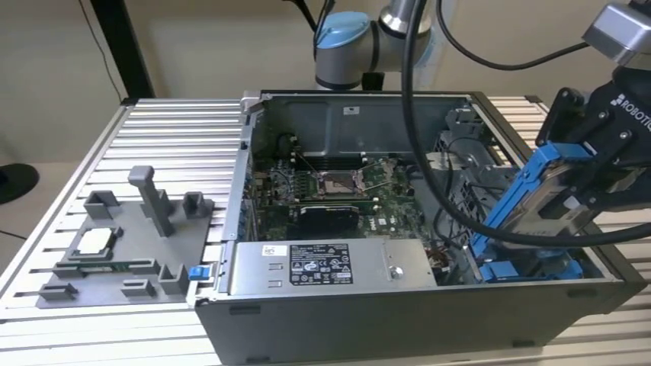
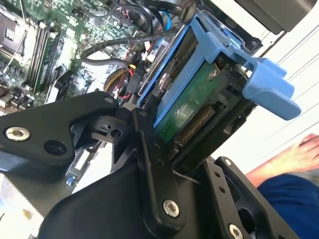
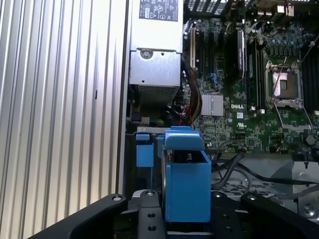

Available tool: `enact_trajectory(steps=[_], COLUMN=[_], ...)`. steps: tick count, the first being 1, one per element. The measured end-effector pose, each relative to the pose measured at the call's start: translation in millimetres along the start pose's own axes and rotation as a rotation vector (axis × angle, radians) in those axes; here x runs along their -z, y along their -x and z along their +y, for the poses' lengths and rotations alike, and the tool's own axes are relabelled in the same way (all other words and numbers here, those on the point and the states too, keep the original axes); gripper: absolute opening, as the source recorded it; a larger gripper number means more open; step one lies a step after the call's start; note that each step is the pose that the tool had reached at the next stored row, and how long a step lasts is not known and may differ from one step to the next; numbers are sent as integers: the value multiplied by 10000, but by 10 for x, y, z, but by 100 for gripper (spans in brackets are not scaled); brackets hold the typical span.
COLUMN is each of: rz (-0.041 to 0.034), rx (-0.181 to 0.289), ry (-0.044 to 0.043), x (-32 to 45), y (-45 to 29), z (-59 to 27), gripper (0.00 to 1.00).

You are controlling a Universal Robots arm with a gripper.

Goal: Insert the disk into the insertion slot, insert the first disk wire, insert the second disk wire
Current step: 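Insert the disk into the insertion slot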

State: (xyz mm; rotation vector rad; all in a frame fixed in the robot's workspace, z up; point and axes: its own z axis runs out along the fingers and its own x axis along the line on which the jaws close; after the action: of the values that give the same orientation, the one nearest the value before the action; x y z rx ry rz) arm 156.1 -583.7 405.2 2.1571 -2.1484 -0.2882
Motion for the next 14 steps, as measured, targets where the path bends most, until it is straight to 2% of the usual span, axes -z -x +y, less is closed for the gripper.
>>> enact_trajectory(steps=[4, 14], rz=[-12, -35], rx=[7, 6], ry=[-49, -54], x=[-18, -29], y=[-1, -23], z=[-4, 16], gripper=[0, 0])
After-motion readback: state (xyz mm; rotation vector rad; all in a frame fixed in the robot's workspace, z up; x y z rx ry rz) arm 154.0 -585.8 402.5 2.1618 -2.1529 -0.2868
